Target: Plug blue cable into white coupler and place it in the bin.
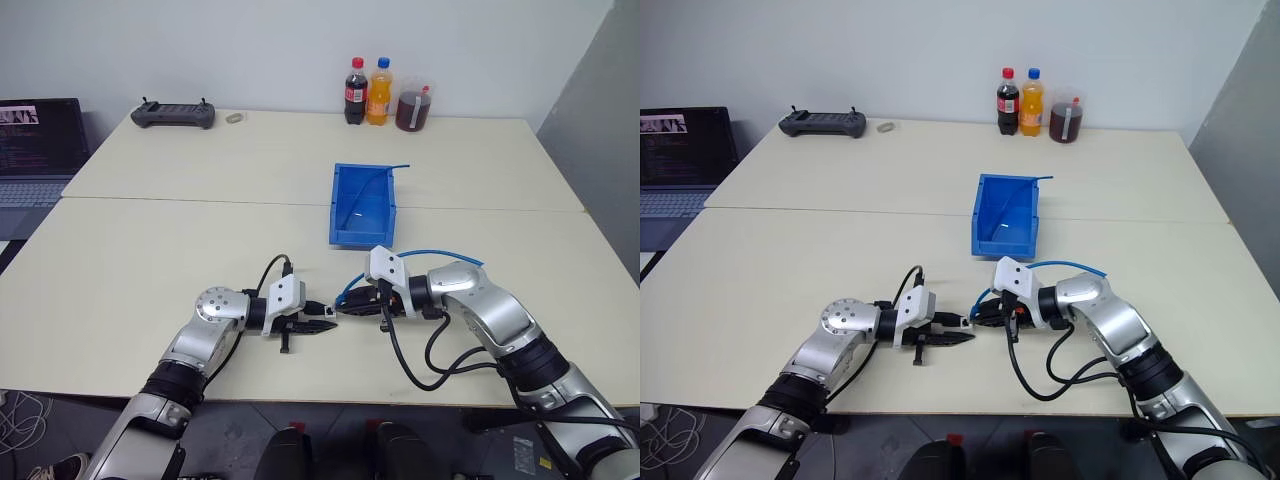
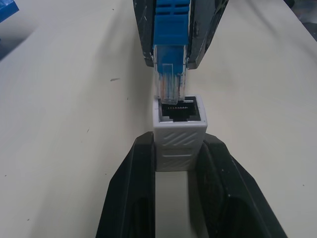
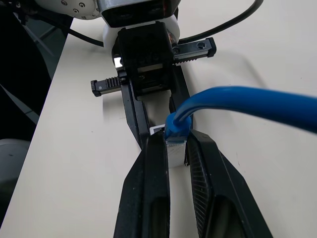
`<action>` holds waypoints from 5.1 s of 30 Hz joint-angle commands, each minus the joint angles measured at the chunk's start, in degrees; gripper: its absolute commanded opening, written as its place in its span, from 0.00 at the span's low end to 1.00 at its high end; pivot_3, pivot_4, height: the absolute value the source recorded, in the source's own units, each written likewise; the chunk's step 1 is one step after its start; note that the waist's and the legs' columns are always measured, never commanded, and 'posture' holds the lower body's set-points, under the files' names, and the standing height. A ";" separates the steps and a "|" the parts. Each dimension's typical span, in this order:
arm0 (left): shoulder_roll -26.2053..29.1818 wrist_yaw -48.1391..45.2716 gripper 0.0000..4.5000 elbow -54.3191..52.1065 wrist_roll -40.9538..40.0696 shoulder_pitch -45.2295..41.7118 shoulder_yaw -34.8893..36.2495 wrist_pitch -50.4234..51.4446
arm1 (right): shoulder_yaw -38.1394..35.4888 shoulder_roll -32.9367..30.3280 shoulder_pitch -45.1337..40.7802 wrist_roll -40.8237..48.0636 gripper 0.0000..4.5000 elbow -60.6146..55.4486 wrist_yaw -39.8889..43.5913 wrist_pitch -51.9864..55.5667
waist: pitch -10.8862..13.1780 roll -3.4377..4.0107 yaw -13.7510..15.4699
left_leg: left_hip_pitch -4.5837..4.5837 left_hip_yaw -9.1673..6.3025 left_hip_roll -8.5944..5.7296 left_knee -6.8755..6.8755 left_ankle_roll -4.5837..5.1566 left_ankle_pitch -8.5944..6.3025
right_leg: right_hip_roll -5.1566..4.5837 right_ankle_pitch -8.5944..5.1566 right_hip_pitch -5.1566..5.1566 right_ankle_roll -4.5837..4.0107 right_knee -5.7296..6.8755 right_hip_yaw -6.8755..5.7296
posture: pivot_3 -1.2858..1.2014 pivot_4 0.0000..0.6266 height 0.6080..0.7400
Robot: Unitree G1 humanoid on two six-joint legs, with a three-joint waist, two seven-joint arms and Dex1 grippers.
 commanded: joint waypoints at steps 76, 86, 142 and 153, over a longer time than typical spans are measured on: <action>-0.13 0.77 0.17 -4.26 2.58 4.10 1.13 0.00 | -1.37 2.56 -13.05 -4.26 0.06 2.61 5.97 7.96 | -0.18 0.12 -0.11 | 0.05 0.00 0.01 0.03 0.00 0.00 | -0.04 0.03 0.03 -0.05 0.06 -0.02 | 0.52 0.24 1.00; 0.23 0.07 0.17 -3.50 2.55 3.18 1.08 0.11 | -0.78 -0.22 -11.87 -4.03 0.06 -2.66 6.36 10.79 | -0.17 0.12 -0.17 | 0.05 0.00 0.02 0.01 0.00 0.00 | -0.02 0.03 0.02 -0.05 0.06 -0.02 | 0.52 0.24 1.00; 0.42 0.09 0.17 -3.30 3.26 3.67 1.28 -0.73 | 9.58 -0.40 -9.13 -10.31 0.06 -3.65 6.21 6.83 | -0.18 0.12 -0.18 | 0.06 0.00 0.03 0.02 0.00 0.00 | -0.01 0.03 0.01 -0.05 0.06 -0.02 | 0.52 0.24 1.00; 0.44 0.31 0.17 -3.90 3.32 4.07 1.17 -0.57 | 10.98 2.35 -9.90 -13.85 0.06 2.96 3.93 3.58 | -0.35 0.14 -0.41 | 0.16 0.02 0.07 0.02 0.00 0.00 | 0.04 0.03 0.04 -0.06 0.13 0.00 | 0.52 0.24 1.00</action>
